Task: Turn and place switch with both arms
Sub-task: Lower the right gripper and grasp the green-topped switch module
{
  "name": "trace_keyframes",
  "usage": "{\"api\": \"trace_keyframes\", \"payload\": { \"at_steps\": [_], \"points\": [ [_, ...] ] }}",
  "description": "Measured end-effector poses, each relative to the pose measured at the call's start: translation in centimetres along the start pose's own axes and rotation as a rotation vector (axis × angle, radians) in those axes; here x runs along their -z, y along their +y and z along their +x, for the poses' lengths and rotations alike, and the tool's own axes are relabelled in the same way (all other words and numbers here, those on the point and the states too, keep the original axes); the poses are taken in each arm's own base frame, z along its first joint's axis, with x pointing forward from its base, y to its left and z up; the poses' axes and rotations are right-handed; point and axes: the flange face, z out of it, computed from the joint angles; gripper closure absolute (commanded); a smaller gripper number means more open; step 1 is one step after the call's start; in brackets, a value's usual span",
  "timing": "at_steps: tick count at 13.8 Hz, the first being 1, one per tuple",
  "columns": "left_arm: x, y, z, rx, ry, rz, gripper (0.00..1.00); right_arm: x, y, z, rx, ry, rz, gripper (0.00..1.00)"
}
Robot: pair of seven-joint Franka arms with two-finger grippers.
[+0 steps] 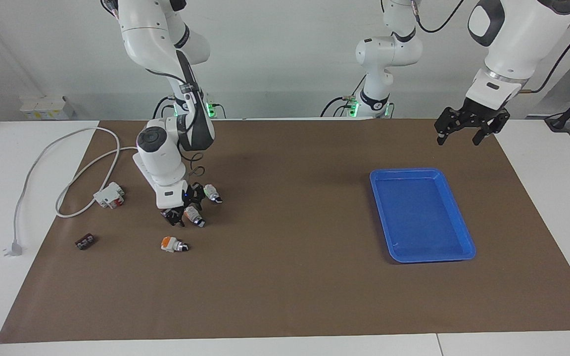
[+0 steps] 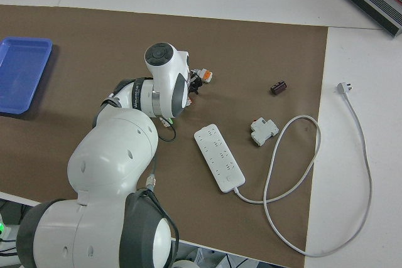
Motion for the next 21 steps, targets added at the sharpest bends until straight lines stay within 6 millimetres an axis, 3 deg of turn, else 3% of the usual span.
{"api": "trace_keyframes", "payload": {
  "at_steps": [3,21],
  "points": [
    [0.06,0.00,0.00,0.000,0.003,0.000,0.00,0.00,-0.02,0.01,0.000,0.000,0.000,0.36],
    [-0.34,-0.01,-0.39,-0.002,0.005,0.001,0.00,-0.28,-0.17,-0.37,0.019,-0.023,0.027,0.36]
  ]
}}
